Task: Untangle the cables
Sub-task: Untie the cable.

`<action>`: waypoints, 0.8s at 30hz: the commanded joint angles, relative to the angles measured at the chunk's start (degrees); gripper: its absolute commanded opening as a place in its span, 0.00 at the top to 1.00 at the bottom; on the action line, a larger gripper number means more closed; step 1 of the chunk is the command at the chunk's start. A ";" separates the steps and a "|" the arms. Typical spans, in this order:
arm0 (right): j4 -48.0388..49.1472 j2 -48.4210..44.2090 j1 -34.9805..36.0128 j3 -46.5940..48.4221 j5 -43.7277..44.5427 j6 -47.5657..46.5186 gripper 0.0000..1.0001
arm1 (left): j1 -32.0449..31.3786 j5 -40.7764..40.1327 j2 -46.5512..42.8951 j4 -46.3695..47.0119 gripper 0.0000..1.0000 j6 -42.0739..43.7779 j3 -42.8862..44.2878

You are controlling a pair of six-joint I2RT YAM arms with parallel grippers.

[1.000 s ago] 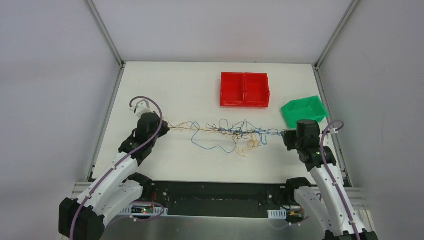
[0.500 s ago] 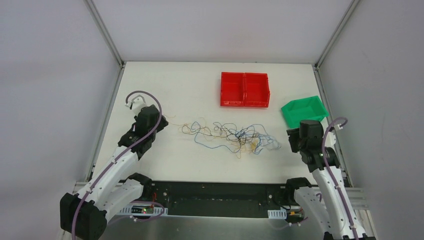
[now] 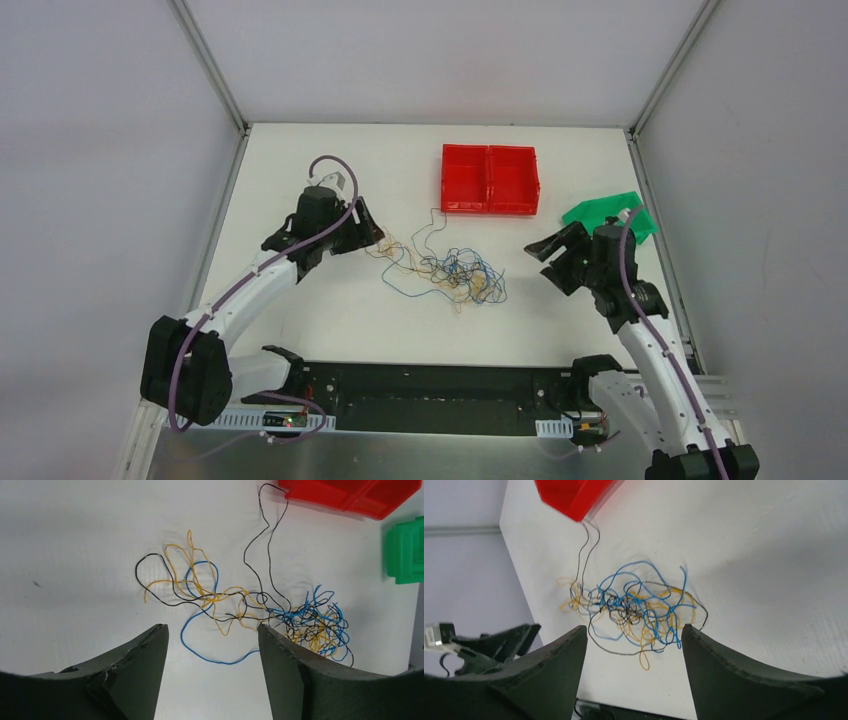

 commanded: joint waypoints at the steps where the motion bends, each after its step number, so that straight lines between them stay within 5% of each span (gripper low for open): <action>1: 4.93 3.78 4.63 2.78 -8.30 -9.31 0.28 | -0.14 6.10 -1.56 2.51 0.33 1.60 0.96; 5: 2.70 11.10 14.36 7.92 -3.44 -13.96 0.24 | -2.34 5.24 -2.06 -0.42 0.34 0.34 0.06; 8: -0.55 17.68 22.00 12.52 4.83 -15.83 0.01 | -8.03 -0.62 -0.44 -9.80 0.36 0.21 2.97; 11: -2.18 24.14 28.26 16.02 11.99 -16.88 0.01 | -16.20 -7.89 0.15 -15.65 0.36 0.67 4.49; 16: -0.44 32.21 31.97 18.91 14.72 -18.23 0.01 | -23.37 -8.10 0.22 -14.48 0.37 4.63 3.52; 24: 0.13 41.39 34.68 21.87 16.26 -18.43 0.09 | -24.67 -3.73 2.29 -8.73 0.37 16.07 3.48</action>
